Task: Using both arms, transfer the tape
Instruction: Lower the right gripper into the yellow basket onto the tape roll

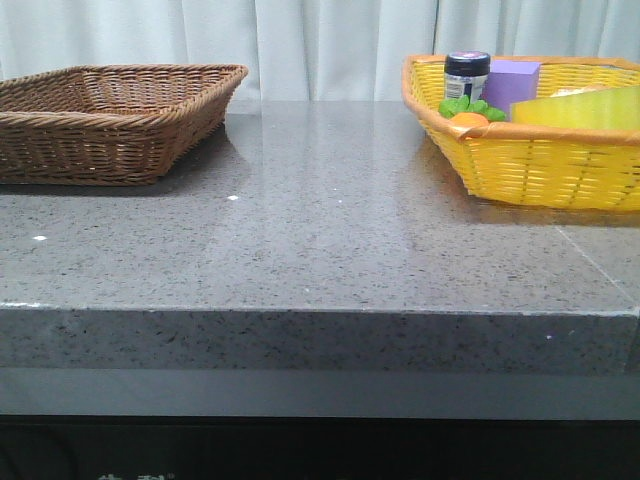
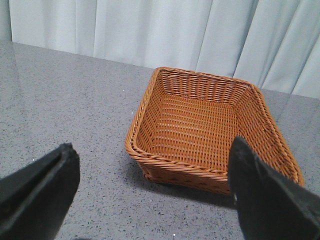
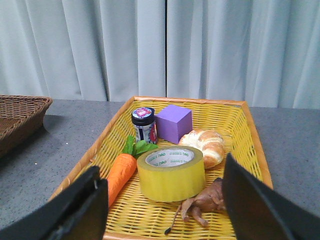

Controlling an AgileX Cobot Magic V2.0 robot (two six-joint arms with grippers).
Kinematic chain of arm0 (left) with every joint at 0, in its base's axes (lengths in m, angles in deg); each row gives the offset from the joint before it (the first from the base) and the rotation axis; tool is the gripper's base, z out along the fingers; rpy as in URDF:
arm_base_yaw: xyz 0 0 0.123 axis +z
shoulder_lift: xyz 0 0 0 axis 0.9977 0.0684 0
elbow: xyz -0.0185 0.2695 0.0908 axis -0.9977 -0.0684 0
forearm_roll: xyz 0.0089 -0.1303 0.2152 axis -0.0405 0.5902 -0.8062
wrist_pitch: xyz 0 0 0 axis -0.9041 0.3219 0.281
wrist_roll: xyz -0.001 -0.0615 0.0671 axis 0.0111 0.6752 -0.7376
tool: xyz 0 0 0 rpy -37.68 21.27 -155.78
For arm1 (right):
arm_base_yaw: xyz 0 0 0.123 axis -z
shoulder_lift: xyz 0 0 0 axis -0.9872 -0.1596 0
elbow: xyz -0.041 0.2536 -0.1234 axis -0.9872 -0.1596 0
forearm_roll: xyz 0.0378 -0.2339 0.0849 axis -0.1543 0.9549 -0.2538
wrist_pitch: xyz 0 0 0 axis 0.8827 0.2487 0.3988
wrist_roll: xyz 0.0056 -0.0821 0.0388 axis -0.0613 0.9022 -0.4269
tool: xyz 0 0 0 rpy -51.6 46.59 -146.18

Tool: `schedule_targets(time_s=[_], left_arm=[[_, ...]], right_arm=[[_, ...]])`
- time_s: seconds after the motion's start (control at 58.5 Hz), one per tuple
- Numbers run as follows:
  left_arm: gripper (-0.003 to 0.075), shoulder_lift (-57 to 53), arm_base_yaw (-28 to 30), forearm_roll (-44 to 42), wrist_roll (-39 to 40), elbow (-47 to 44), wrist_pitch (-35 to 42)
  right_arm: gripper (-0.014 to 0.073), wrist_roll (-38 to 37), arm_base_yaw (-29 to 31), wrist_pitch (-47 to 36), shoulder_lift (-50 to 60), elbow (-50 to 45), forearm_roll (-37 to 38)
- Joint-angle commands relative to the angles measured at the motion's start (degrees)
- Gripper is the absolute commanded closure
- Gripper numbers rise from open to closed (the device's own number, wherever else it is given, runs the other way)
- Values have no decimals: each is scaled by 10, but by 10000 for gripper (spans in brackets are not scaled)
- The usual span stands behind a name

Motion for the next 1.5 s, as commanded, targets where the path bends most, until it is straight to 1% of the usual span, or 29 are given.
schedule_targets(time_s=[0.0,0.051,0.103,0.222,0.291,0.445,0.564,0.701,0.787,0.889,1.146,1.317,1.488], left_arm=[[134,7,-3,5,1,19,46],[134,7,-3,5,1,19,46],[134,7,-3,5,1,19,46],[134,7,-3,5,1,19,46],[134,7,-3,5,1,19,46],[134,7,-3,5,1,19,46],[134,7,-3,5,1,19,46],[134,7,-3,5,1,19,46],[134,7,-3,5,1,19,46],[134,7,-3,5,1,19,46],[134,7,-3,5,1,19,45],[134,7,-3,5,1,19,44],[134,7,-3,5,1,19,43]], right_arm=[[9,1,2,-55,-41,36,-1],[-36,1,2,-49,-69,56,-1],[-56,1,2,-42,-107,77,-1],[-51,1,2,-8,-207,146,-1],[-51,-2,3,29,-270,203,-1],[-51,-41,28,123,-397,327,-1],[-51,-51,51,197,-471,415,-1],[-51,-53,56,260,-546,489,0],[-51,-74,56,290,-588,523,13],[-51,-99,63,310,-629,547,28],[-51,-101,69,310,-704,556,33],[-51,-104,69,288,-727,558,33],[-48,-105,69,286,-738,559,35]])
